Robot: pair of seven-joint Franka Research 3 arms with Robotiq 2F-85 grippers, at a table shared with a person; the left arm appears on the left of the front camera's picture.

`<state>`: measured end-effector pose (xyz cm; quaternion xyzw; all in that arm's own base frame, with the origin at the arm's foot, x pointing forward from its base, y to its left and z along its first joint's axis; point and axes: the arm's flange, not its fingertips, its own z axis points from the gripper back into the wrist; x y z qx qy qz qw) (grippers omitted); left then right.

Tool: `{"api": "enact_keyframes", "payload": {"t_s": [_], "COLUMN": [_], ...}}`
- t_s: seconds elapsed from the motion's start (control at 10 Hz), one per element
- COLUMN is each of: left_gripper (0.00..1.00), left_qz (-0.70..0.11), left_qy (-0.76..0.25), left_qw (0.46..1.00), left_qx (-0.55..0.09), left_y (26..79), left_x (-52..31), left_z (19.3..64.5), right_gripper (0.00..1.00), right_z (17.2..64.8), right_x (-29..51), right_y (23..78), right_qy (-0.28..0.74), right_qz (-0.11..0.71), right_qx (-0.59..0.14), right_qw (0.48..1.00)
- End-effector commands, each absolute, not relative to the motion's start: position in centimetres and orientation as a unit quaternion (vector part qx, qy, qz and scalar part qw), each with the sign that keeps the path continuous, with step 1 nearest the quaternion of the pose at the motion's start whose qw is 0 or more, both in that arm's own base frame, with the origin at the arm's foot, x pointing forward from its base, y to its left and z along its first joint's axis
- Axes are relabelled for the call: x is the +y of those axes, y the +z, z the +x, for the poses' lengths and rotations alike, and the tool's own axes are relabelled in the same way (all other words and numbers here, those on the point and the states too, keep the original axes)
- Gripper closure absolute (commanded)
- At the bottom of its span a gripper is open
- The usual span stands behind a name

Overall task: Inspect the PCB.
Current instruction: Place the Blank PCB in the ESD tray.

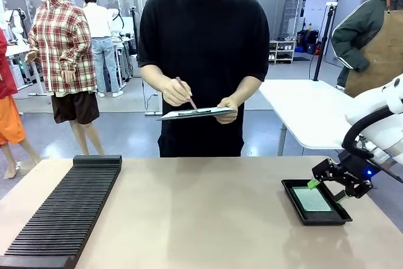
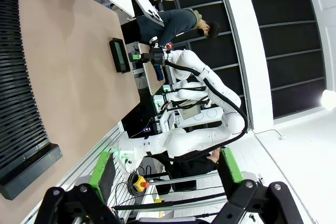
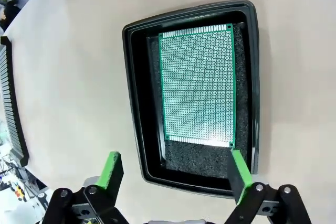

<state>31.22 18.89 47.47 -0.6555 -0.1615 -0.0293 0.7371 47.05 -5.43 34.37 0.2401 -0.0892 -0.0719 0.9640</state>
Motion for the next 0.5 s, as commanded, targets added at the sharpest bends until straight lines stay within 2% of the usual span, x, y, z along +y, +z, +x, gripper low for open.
{"api": "enact_keyframes", "payload": {"t_s": [0.0,0.4], "left_gripper": [0.00,0.00], "left_qz": [-0.653,-0.653], "left_qy": [-0.027,-0.027], "left_qw": [0.740,0.740], "left_qx": [-0.158,-0.158], "left_y": [47.84,47.84], "left_x": [18.99,18.99], "left_z": [31.18,31.18], "right_gripper": [0.00,0.00], "right_z": [47.22,47.22], "right_x": [-5.68,-5.68], "right_y": [33.85,33.85], "right_qy": [-0.065,-0.065], "right_qz": [0.245,0.245], "right_qx": [-0.088,-0.088], "right_qw": [0.963,0.963]}}
